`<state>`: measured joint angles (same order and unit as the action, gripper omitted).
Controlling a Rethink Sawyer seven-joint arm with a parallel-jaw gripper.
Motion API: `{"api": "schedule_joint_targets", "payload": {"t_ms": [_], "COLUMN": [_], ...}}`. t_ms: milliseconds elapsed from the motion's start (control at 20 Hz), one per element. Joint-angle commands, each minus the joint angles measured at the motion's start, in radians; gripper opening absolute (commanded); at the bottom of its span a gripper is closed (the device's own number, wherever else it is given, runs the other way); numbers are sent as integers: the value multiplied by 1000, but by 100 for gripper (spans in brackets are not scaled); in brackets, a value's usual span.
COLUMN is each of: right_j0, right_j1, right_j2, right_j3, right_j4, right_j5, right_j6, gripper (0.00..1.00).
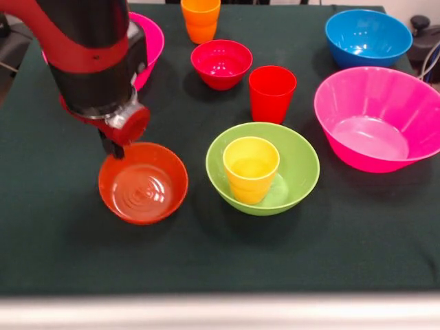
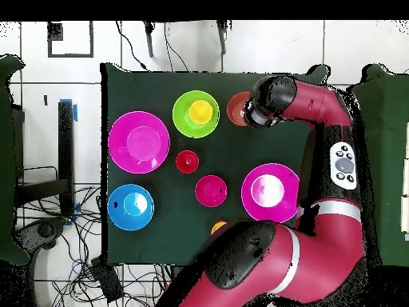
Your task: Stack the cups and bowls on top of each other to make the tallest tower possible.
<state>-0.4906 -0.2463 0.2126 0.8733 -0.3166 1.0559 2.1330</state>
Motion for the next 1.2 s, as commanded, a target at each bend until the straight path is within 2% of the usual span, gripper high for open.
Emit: {"api": "schedule_joint_targets", "payload": {"t_ms": [50, 600, 700, 750, 900, 950, 1200], "right_j0": [19, 28, 27, 21, 9, 6, 2], "right_j1": [-114, -148, -133, -147, -139, -151, -163], "right_j2": [-4, 22, 41, 48, 83, 89, 106], "right_j3": [-13, -62, -86, -46, -26, 8, 46], "right_j4": [-11, -6, 4, 20, 58, 73, 133], "right_j5": [199, 294, 281, 236, 172, 141, 97], "right_j6": [-146, -147, -139, -130, -126, -121, -124], "gripper": [0, 0, 0, 0, 0, 0, 0]}}
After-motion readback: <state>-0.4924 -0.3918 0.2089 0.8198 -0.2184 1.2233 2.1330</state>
